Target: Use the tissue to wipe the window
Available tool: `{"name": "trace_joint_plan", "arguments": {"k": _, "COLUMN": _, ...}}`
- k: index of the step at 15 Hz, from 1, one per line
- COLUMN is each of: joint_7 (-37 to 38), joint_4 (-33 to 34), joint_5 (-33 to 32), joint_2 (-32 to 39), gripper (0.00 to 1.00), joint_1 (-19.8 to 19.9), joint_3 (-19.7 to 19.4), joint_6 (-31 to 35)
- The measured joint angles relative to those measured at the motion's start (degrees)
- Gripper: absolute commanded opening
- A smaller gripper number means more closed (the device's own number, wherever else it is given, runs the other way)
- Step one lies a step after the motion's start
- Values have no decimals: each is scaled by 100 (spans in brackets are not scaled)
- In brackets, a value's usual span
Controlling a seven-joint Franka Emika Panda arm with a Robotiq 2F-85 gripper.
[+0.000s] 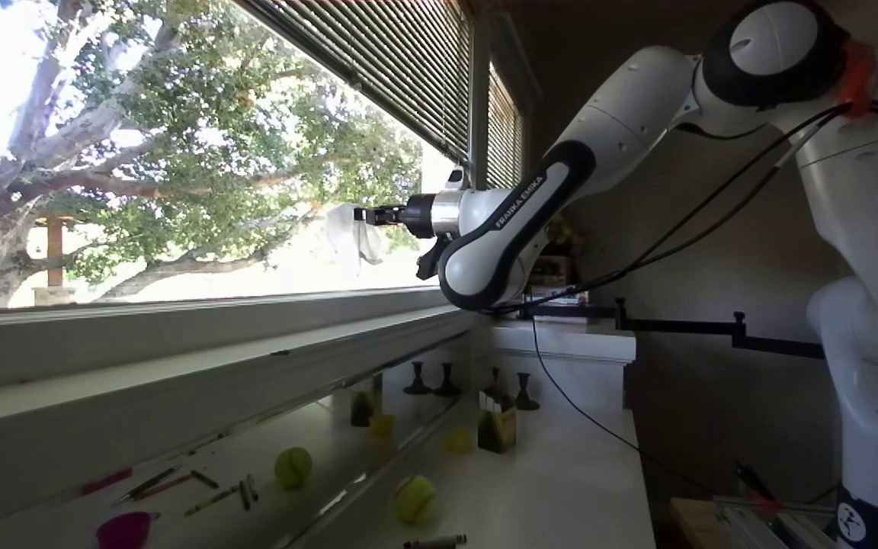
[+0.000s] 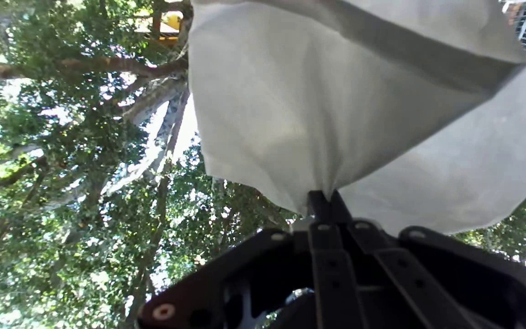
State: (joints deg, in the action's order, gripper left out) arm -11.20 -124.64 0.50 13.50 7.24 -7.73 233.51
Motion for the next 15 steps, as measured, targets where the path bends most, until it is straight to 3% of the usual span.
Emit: {"name": "trace_joint_plan", "arguments": {"k": 15, "joint_7": 176, "joint_4": 390, "joint_5": -39, "joint_2": 83, "gripper": 0, "joint_1": -39, "joint_3": 59, "joint_6": 42}}
